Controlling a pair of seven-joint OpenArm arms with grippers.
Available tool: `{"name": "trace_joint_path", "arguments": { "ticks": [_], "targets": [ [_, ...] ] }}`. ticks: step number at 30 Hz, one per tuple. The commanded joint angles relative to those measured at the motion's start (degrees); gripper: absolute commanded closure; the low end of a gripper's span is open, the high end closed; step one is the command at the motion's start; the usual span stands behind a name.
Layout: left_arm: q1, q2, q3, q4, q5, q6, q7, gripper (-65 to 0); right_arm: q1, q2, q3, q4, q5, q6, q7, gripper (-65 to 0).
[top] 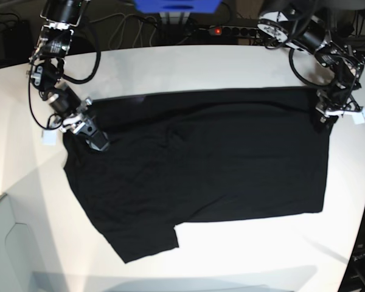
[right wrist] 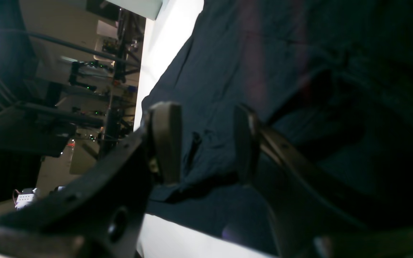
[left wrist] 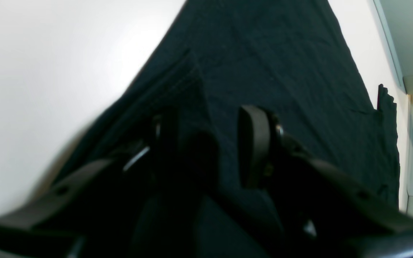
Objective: Fold the T-shirt properly
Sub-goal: 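Pull the shirt edge with both grippers to straighten it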
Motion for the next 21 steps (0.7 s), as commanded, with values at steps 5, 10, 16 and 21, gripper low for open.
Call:
{"name": "trace_joint_path", "arguments": {
  "ticks": [5, 10, 16, 21],
  "targets": [
    [-0.36, -1.15, 0.12, 0.67, -0.37, -0.3, -0.67, -26.7, 0.49, 0.41, -0.11, 0.9, 1.36, 0.2, 1.15, -16.0],
    [-0.36, -1.15, 0.12, 0.67, -0.28, -0.3, -0.67, -26.7, 0.93, 0.5, -0.11, 1.34, -6.73, 0.11, 0.71, 0.0],
    [0.52, -1.15, 0.12, 0.85, -0.28, -0.3, -0.67, -26.7, 0.58, 0.59, -0.02, 0.9, -8.05, 0.11, 1.15, 0.0],
    [0.78, -1.15, 0.12, 0.76, -0.28, -0.3, -0.84, -26.7, 0.84, 0.85, 0.16, -2.0, -8.14, 0.11, 1.24, 0.0]
  ]
}}
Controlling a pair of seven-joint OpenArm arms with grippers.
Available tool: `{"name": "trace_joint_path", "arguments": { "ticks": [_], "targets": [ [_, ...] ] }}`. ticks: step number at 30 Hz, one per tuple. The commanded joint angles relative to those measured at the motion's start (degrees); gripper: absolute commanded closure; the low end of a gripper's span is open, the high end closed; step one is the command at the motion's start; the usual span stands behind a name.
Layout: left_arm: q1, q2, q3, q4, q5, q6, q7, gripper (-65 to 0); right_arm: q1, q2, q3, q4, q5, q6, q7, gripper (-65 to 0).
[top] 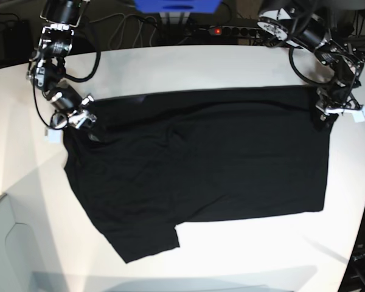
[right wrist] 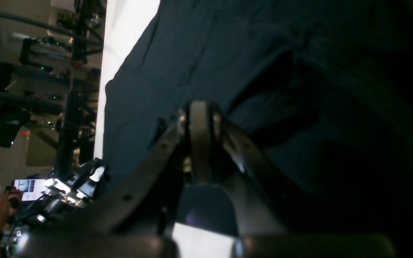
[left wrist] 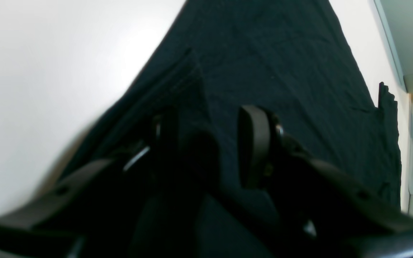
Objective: Fold the T-shirt properly
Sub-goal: 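Pull the shirt edge with both grippers to straighten it, then drag the shirt edge with both grippers toward the robot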
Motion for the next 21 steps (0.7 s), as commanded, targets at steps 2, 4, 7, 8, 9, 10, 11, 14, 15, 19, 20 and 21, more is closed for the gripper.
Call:
{"name": "trace_joint_path", "arguments": {
  "ticks": [2, 4, 7, 8, 9, 10, 11, 14, 15, 19, 20, 21],
  "targets": [
    [0.7, -1.08, 0.03, 0.85, -0.09, -0.21, -0.47, -26.7, 0.6, 1.27, 0.26, -1.53, 1.2, 0.13, 0.78, 0.0],
    [1.23, -1.08, 0.03, 1.11, -0.09, -0.21, -0.65, -26.7, 0.6, 1.97, 0.26, -3.55, 1.2, 0.13, 0.87, 0.0],
    [1.76, -1.17, 0.03, 1.02, -0.09, -0.21, -0.65, -26.7, 0.25, 2.24, 0.26, -5.14, 1.2, 0.13, 2.28, 0.0],
    [2.46, -1.52, 0.03, 1.29, -0.09, -0.21, -0.65, -26.7, 0.07, 2.41, 0.26, -5.14, 1.2, 0.13, 3.33, 0.0],
    [2.81, -1.7, 0.12, 1.29, -0.09, -0.21, -0.65, -26.7, -0.63, 2.94, 0.35, -5.14, 1.2, 0.13, 4.21, 0.0],
    [3.08, -1.79, 0.12, 1.29, -0.09, -0.21, -0.65, -26.7, -1.42, 3.2, 0.18, -5.14, 1.2, 0.04, 5.09, 0.0],
    [3.25, -1.87, 0.12, 1.29, -0.09, -0.21, -0.65, -26.7, -2.12, 3.47, 0.18, -5.14, 1.2, -0.84, 5.79, 0.0],
    [4.83, -2.05, 0.12, 1.37, -0.09, -0.04, -0.74, -26.7, -3.79, 4.87, 0.0, -4.96, 1.2, -7.25, 7.2, 0.0],
    [5.01, -2.4, 0.12, 1.37, -0.09, -0.12, -0.74, -26.7, -4.32, 5.31, -0.09, -4.96, 1.2, -8.49, 7.64, 0.0],
    [5.19, -3.02, 0.12, 1.37, -0.09, -0.12, -0.74, -26.7, -5.11, 6.54, -0.09, -4.78, 1.2, -10.33, 8.61, 0.0],
    [5.19, -3.02, 0.12, 1.37, -0.09, -0.12, -0.74, -26.7, -5.11, 6.72, -0.17, -4.43, 1.2, -10.77, 8.43, 0.0],
    [5.19, -3.02, 0.12, 1.37, -0.09, -0.12, -0.74, -26.7, -5.11, 6.98, -1.05, -3.55, 1.2, -11.83, 8.61, 0.0]
  ]
}}
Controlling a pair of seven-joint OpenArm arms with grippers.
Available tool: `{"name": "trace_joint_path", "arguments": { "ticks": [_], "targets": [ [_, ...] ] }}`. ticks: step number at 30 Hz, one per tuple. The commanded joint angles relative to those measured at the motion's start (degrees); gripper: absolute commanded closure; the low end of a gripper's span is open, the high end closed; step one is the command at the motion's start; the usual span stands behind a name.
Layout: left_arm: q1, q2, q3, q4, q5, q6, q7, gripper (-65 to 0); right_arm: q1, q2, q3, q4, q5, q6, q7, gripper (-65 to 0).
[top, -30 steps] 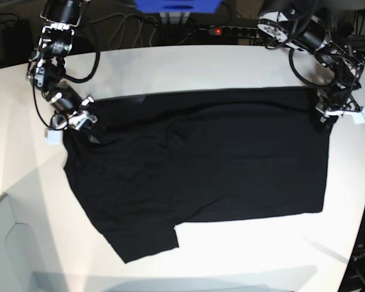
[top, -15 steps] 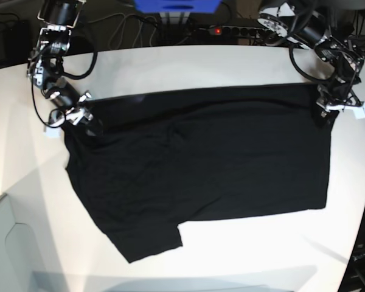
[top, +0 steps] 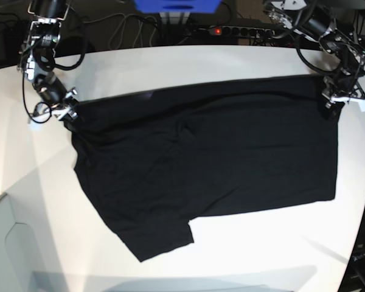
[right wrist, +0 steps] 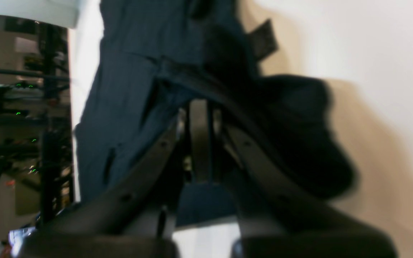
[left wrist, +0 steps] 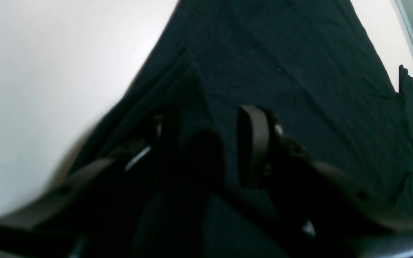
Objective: Fold the T-shirt properly
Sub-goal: 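Drag the shirt edge with both grippers toward the robot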
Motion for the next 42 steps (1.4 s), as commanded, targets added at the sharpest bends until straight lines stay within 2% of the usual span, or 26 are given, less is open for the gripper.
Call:
{"name": "trace_joint_path", "arguments": {
  "ticks": [1, 8, 12, 17, 22, 26, 30, 36, 42],
  "targets": [
    [-0.04, -0.72, -0.1, 0.65, 1.0, 0.34, 0.51, -26.7, -0.94, 0.78, -0.84, 1.26, -0.31, -3.27, -0.38, 0.0],
    [-0.04, -0.72, 0.69, 0.65, 1.0, 0.42, 0.51, -26.7, -5.6, 4.47, -10.16, 16.65, -1.8, -15.05, 4.46, 0.0],
    [1.37, -0.81, 2.19, 0.65, 0.65, 0.42, 0.42, -26.7, -6.3, 4.56, -15.43, 23.06, -14.46, -21.11, 4.99, 0.0],
    [1.63, -0.81, 2.19, 0.65, 1.0, 0.34, 0.42, -26.7, -7.18, 0.51, -16.67, 26.84, -26.51, -21.46, 5.08, 0.0],
    [2.69, -1.6, 2.19, 0.65, 0.83, 0.25, 0.42, -26.7, -5.86, -2.91, -17.1, 24.21, -36.18, -21.38, 5.16, 0.0],
    [3.04, -1.95, 2.27, 0.65, 1.0, 0.25, 0.42, -26.7, -4.28, -3.44, -17.9, 21.74, -41.37, -21.38, 5.43, 0.0],
    [3.65, -1.95, 2.27, 0.65, 1.0, 0.25, 0.42, -26.7, -4.19, -3.44, -18.78, 21.83, -43.04, -21.38, 9.29, 0.0],
    [3.92, -1.95, 2.27, 0.65, 1.0, 0.25, 0.51, -26.7, -3.31, -3.09, -19.57, 17.17, -43.12, -21.38, 10.0, 0.0],
    [5.68, -2.04, 4.3, 0.65, 0.74, 0.25, 0.51, -26.7, -3.4, -0.72, -19.04, 12.6, -43.12, -21.38, 10.79, 0.0]
  ]
}}
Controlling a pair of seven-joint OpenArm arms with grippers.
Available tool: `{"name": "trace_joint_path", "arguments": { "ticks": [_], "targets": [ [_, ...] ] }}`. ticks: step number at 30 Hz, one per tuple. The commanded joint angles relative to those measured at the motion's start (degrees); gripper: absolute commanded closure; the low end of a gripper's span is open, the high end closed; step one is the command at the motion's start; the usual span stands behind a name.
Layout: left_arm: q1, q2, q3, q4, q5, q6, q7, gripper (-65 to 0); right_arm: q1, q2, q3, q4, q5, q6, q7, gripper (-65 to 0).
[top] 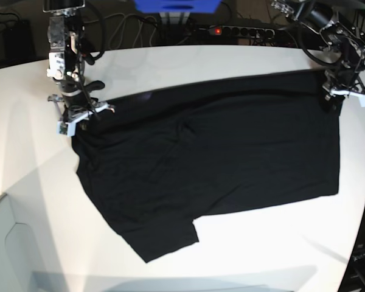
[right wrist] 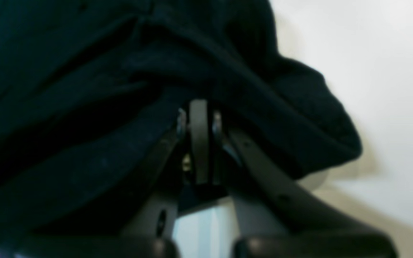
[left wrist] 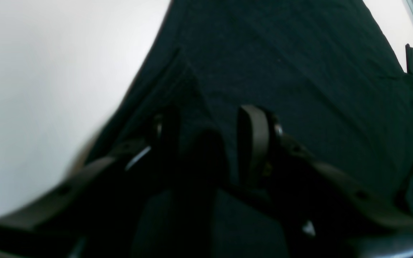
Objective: Fold the T-shirt properly
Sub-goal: 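Drag the shirt edge with both grippers toward the robot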
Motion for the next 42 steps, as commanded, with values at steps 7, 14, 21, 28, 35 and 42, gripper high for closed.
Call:
{"name": "trace_joint_path", "arguments": {
  "ticks": [7, 14, 21, 28, 35, 42],
  "targets": [
    [2.1, -0.93, 3.55, 0.22, 2.31, 0.88, 2.58, -26.7, -6.14, 4.24, 1.29, -0.07, -0.57, -0.63, 3.17, 0.0],
    [2.1, -1.1, 3.64, 0.22, 2.67, 0.88, 2.58, -26.7, -11.24, 4.07, 6.04, -0.07, -0.57, -0.63, 4.58, 0.0],
    [2.63, -1.1, 7.86, 0.3, 2.67, 0.88, 2.58, -26.7, -15.11, 4.07, 7.53, 0.1, -0.57, -0.63, 6.33, 0.0],
    [3.77, -0.84, 9.53, 0.3, 2.67, 0.88, 2.58, -26.7, -18.63, 3.19, 8.06, 0.28, -0.48, -0.63, 6.42, 0.0],
    [6.23, -1.19, 9.62, 0.3, 2.31, 0.88, 2.58, -26.7, -22.05, 0.99, 12.63, 3.18, -0.48, -0.63, 6.42, 0.0],
    [9.75, 0.48, 10.23, 8.04, 2.31, 0.88, 2.67, -26.7, -22.14, 0.9, 12.37, 3.71, -0.48, -0.63, 6.42, 0.0]
  ]
}}
